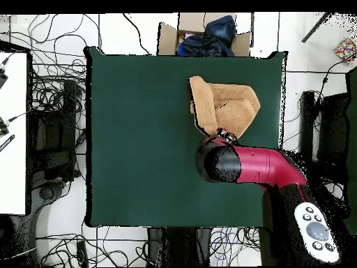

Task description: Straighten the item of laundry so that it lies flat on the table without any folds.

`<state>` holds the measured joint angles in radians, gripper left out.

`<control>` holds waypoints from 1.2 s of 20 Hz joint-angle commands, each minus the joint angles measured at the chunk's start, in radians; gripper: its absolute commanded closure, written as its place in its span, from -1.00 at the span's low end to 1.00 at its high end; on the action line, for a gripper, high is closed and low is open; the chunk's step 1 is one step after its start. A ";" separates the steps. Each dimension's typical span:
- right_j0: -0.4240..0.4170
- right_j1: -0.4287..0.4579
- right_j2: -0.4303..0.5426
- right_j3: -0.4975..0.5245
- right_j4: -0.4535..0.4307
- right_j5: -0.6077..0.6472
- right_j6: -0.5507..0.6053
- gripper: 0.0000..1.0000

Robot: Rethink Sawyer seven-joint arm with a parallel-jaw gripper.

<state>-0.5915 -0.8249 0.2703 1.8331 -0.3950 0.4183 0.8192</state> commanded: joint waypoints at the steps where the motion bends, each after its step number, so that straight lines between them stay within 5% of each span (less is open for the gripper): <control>1: 0.045 -0.028 -0.116 0.210 0.059 -0.136 0.418 1.00; 15: 0.161 0.078 -0.294 0.391 0.207 -0.436 0.595 1.00; 24: 0.244 0.034 -0.355 0.449 0.251 -0.442 0.672 1.00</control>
<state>-0.3992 -0.7929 -0.0293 2.2058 -0.2172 -0.0162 1.1970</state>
